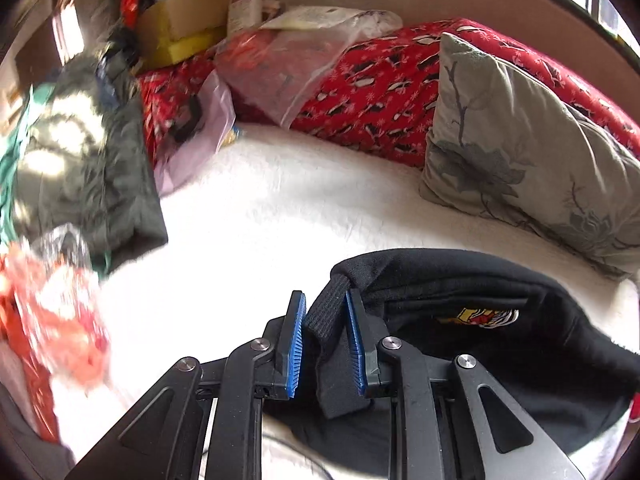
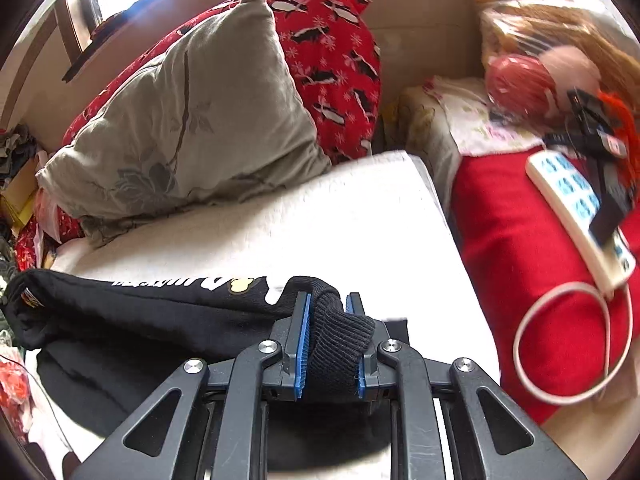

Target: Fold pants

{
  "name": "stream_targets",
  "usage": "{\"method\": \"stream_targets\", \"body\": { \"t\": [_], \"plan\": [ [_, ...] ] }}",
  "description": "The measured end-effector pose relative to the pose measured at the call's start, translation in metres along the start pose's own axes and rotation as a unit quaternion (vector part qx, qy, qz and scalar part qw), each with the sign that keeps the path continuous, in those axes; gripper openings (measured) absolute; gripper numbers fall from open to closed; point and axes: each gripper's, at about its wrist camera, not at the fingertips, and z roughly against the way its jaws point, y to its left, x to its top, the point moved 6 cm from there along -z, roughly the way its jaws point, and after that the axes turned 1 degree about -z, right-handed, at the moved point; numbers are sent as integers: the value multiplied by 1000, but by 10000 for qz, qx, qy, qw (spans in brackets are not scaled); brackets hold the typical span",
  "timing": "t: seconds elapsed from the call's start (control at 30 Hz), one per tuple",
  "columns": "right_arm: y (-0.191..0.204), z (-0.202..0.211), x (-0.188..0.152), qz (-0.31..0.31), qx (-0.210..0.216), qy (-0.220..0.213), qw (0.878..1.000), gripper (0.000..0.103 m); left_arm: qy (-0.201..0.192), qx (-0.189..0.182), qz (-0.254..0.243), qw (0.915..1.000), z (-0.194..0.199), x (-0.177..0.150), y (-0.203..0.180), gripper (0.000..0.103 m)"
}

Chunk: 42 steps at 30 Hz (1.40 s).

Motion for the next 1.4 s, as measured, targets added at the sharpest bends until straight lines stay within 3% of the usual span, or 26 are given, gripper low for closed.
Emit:
{"method": "stream_targets", "body": {
  "t": [0.17,0.3,0.37,0.43,0.53,0.6,0.7,0.77,0.8,0.9,0.97,1.13,1.23,1.4],
  "plan": [
    [-18,8,-52,-279,58,203,9994,18,576,-232,621,9961,-14,-68,43,20],
    [-26,12,-77,-556,52,276,9981,21,1050,6,909,9903,-35,-102,71,19],
    [-30,15,-82,-673,-86,305,9972,34,1258,374,746,9885,-44,-113,83,18],
    [-33,22,-88,-749,-180,323,9965,43,1416,273,916,9853,-43,-119,97,21],
    [-34,39,-93,-755,-254,342,9962,45,1385,-141,1619,9769,-30,-122,118,32],
    [-34,51,-97,-765,-326,360,9959,46,1329,-486,1946,9706,-16,-125,120,35],
    [-37,66,-104,-1046,-433,417,9927,47,1244,-1039,1923,9679,2,-123,100,50],
    [-43,74,-108,-1322,-553,435,9887,47,1164,-1211,1695,9711,6,-117,77,74],
    [-46,78,-110,-1497,-565,417,9862,47,1118,-1259,1593,9728,5,-115,69,76],
    [-52,89,-118,-2169,-360,385,9748,47,1145,-1152,1299,9781,-8,-111,43,76],
    [-51,93,-126,-2617,-25,372,9644,53,1299,-1130,1241,9772,-23,-109,28,76],
    [-18,73,-144,-3691,1403,716,9159,55,1634,-1168,1357,9702,-53,-112,14,76],
    [-3,53,-142,-4053,1589,733,8973,55,1678,-1057,1365,9706,-66,-106,11,76],
    [-8,22,-134,-4574,1204,566,8793,55,1701,-1000,1486,9690,-80,-95,7,75]
  ]
}}
